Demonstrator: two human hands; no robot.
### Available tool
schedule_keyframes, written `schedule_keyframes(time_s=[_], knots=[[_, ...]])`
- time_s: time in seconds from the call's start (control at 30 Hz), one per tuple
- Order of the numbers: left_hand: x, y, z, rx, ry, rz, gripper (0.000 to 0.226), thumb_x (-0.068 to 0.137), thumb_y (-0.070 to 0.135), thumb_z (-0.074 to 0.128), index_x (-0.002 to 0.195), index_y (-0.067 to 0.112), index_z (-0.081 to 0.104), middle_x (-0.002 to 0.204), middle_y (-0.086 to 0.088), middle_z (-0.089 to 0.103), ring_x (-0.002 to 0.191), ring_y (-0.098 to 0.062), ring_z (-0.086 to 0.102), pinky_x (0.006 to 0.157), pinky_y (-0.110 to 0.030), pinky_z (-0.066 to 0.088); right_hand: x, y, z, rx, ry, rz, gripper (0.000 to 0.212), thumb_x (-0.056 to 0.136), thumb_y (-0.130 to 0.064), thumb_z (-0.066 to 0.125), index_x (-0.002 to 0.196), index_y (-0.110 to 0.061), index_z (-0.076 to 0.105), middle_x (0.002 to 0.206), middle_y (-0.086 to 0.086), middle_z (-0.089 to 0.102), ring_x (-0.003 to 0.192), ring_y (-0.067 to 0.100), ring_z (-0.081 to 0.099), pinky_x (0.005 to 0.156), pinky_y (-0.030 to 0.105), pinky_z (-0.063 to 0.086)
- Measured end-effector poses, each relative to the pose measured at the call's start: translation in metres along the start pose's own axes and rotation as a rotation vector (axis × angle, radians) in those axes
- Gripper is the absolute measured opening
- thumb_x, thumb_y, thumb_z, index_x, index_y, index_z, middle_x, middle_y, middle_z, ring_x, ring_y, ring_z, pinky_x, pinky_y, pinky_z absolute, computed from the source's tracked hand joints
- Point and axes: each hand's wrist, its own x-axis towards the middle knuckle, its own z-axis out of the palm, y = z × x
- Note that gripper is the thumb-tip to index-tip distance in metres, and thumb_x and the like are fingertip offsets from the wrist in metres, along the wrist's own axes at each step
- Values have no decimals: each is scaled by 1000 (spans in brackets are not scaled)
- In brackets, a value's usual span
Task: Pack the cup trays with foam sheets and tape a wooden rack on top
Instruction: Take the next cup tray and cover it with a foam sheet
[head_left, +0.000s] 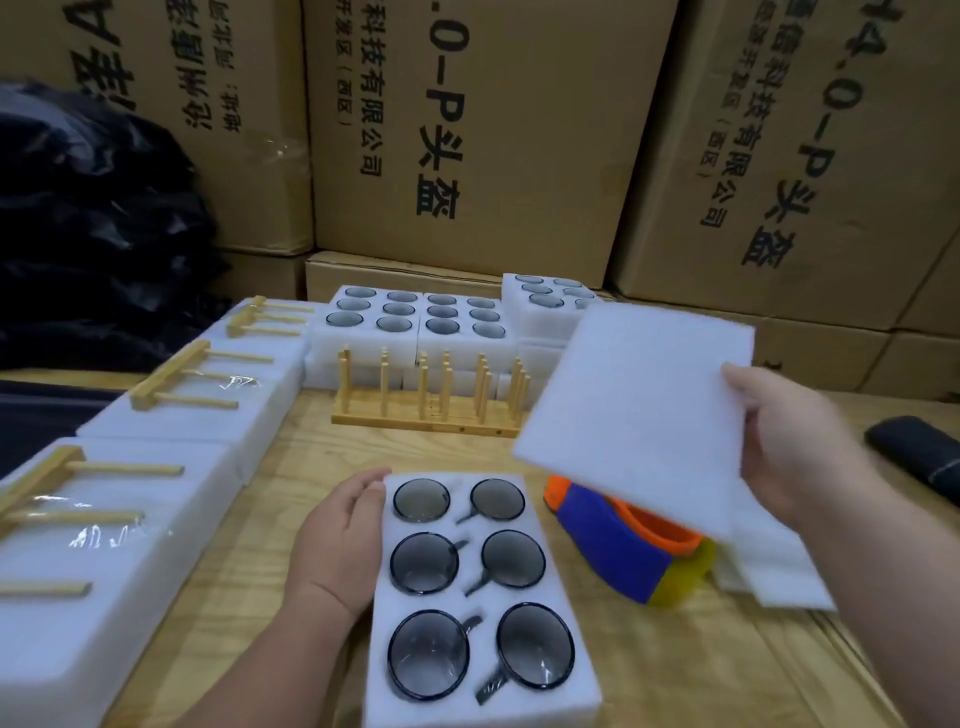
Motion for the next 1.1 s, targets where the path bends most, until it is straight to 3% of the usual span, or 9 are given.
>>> schedule_keyframes(time_s=[0.1, 0.17, 0.3, 0.4, 0.53, 0.67, 0.87, 0.97, 1.1], knots=[[-3, 4, -2, -20, 19, -4, 49, 82, 44, 43, 117, 28, 74, 112, 14, 73, 113, -12, 63, 94, -35, 47, -30, 41, 29, 161, -129, 30, 34, 98, -31, 59, 119, -7, 70, 116, 18, 75, 109, 36, 71, 97, 54, 53], [-3, 5, -3, -48, 25, -21, 36, 90, 36, 50, 113, 26, 75, 108, 7, 76, 109, -16, 67, 98, -43, 51, -49, 68, 49, 194, -201, 47, 26, 99, -30, 62, 107, -11, 77, 112, 19, 76, 102, 34, 74, 92, 51, 56], [-5, 1, -3, -79, 87, -13, 24, 101, 16, 53, 101, 24, 75, 85, -8, 76, 85, -27, 71, 86, -51, 57, -68, 105, 74, 270, -209, 62, 33, 89, -31, 69, 110, -7, 75, 110, 22, 76, 99, 40, 74, 86, 53, 60], [-4, 0, -3, -81, 95, -28, 23, 100, 18, 53, 99, 24, 75, 79, -4, 75, 80, -25, 70, 79, -45, 56, -72, 116, 77, 384, -175, 92, 37, 85, -32, 70, 111, -7, 75, 110, 22, 75, 96, 39, 74, 76, 48, 63], [-7, -1, -3, -109, 109, -27, 25, 101, 17, 51, 95, 24, 73, 58, 7, 61, 54, -9, 58, 55, -25, 46, -75, 124, 77, 499, -182, 184, 44, 88, -33, 66, 121, -4, 70, 118, 25, 72, 107, 45, 69, 93, 63, 54], [-19, 1, -7, -280, 82, -55, 30, 102, 12, 50, 89, 22, 75, 65, 3, 65, 53, -13, 62, 46, -23, 48, -80, 131, 79, 474, -195, 219, 36, 92, -31, 62, 115, -6, 73, 114, 26, 73, 96, 39, 72, 78, 46, 61], [-29, 4, -7, -464, -52, -24, 24, 103, 14, 51, 102, 15, 75, 82, 5, 73, 67, -12, 67, 54, -20, 52, -79, 132, 76, 444, -336, 227, 44, 85, -10, 51, 123, -13, 72, 124, 22, 70, 107, 39, 66, 91, 48, 48], [-33, 5, -7, -452, -102, -41, 31, 92, 35, 53, 111, 23, 74, 85, 10, 72, 84, -18, 65, 73, -33, 51, -79, 134, 76, 406, -278, 217, 37, 94, -11, 50, 123, -16, 73, 123, 19, 72, 117, 42, 66, 103, 57, 46], [-24, 10, -5, -466, -108, -63, 36, 108, 21, 35, 119, 16, 68, 100, -7, 67, 103, -32, 59, 95, -46, 43, -80, 134, 80, 390, -189, 223, 32, 96, -12, 58, 125, -19, 70, 114, 12, 76, 107, 34, 73, 80, 44, 60]])
